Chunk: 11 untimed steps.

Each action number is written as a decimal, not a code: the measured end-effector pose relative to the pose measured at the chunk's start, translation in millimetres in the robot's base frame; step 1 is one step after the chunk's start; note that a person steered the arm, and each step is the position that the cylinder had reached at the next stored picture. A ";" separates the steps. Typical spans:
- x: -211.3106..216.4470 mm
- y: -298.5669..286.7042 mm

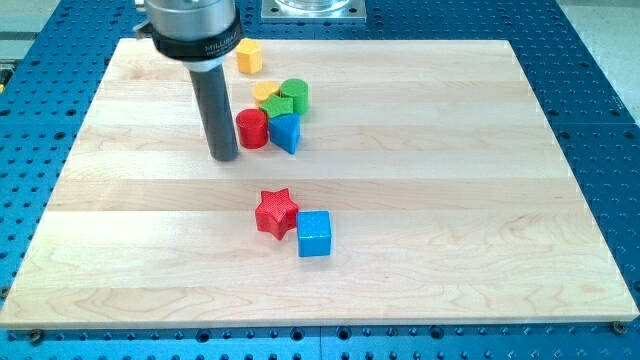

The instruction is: Separate the red star and cube from each other

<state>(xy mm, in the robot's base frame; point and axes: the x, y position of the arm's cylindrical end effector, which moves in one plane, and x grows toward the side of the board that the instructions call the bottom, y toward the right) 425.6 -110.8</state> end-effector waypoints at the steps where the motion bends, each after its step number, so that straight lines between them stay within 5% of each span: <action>1: -12.7 19.1; 3: -14.1 10.5; 4: 19.7 -20.3; 5: 60.8 32.8; 7: 66.8 151.5; 8: 112.6 180.1; 10: 122.1 71.7; 11: 91.4 69.4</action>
